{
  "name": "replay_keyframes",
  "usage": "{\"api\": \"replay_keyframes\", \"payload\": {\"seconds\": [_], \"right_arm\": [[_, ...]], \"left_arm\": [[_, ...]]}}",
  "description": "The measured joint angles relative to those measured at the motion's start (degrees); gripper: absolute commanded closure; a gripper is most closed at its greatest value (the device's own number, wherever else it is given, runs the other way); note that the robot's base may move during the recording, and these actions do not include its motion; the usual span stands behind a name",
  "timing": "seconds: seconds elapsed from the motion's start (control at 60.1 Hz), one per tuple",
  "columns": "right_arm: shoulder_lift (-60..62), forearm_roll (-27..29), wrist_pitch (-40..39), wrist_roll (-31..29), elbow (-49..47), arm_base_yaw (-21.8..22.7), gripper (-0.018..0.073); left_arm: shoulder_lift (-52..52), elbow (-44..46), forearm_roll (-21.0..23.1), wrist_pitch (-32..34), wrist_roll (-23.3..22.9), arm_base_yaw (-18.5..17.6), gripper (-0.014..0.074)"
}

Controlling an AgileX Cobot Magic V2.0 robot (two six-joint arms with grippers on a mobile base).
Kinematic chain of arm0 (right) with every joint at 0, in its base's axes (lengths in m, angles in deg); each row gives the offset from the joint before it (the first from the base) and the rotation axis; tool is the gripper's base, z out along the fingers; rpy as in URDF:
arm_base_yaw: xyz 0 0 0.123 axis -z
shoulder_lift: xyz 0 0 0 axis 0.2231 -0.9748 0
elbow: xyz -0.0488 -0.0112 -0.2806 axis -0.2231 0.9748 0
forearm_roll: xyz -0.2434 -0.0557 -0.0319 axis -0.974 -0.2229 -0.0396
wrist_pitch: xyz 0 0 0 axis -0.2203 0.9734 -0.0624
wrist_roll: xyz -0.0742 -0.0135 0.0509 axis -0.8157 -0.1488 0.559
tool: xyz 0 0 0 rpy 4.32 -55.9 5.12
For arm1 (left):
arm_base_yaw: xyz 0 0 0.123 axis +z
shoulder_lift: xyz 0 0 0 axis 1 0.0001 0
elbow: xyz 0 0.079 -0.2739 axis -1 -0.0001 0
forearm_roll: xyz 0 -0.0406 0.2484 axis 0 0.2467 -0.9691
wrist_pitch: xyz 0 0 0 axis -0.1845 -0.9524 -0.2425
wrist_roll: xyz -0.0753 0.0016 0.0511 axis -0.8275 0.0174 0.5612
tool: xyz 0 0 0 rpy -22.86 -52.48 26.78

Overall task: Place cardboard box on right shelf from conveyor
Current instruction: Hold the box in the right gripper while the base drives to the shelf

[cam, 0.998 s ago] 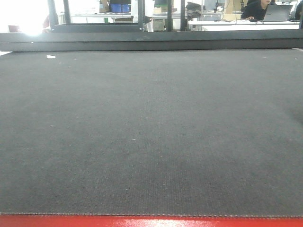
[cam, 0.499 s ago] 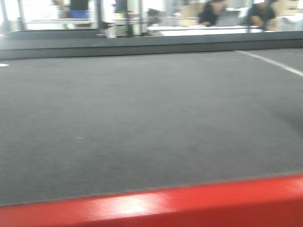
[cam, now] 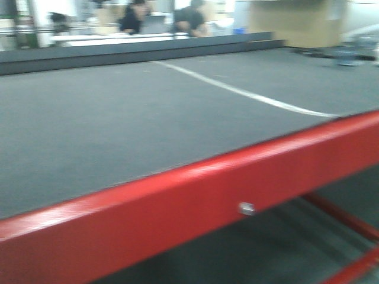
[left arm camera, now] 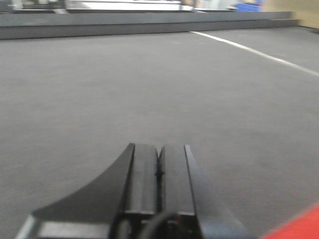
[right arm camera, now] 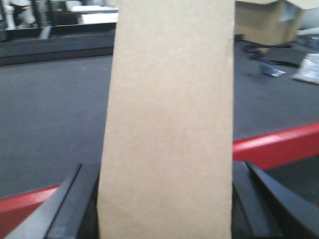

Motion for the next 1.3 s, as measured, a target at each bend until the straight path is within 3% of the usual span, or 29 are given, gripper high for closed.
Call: {"api": "replay_keyframes", "payload": {"seconds": [1.297], "right_arm": [[0.00, 0.00, 0.00, -0.12, 0.00, 0.00, 0.0442]], "left_arm": [[0.00, 0.00, 0.00, 0.00, 0.00, 0.00, 0.0712]]}}
